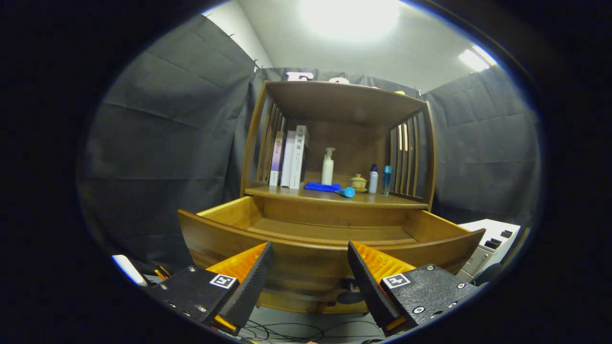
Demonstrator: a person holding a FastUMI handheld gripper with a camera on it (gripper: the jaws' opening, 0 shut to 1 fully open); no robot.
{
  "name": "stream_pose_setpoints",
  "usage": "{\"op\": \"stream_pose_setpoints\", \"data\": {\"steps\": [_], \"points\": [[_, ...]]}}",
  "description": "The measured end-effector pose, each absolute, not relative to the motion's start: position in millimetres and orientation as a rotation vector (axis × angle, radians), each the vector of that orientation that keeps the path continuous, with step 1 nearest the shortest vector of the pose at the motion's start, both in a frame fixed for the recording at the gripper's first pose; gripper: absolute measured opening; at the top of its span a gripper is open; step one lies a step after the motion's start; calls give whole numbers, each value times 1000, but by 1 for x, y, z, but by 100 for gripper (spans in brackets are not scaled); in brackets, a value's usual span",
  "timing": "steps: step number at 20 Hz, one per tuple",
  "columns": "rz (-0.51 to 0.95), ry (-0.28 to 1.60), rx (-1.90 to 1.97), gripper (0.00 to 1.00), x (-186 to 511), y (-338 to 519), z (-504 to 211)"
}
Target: Pull open the drawer, take out the items inside it, and place them on the countertop above the cabinet.
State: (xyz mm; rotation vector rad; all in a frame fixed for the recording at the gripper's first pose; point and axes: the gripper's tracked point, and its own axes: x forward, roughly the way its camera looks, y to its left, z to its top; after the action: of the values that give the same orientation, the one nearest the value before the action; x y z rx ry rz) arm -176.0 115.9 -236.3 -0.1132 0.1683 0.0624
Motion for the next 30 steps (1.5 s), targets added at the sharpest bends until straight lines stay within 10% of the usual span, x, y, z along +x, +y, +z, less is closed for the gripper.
{"op": "stream_pose_setpoints", "data": {"steps": [30], "points": [[7, 216, 37, 94, -161, 53, -256]]}}
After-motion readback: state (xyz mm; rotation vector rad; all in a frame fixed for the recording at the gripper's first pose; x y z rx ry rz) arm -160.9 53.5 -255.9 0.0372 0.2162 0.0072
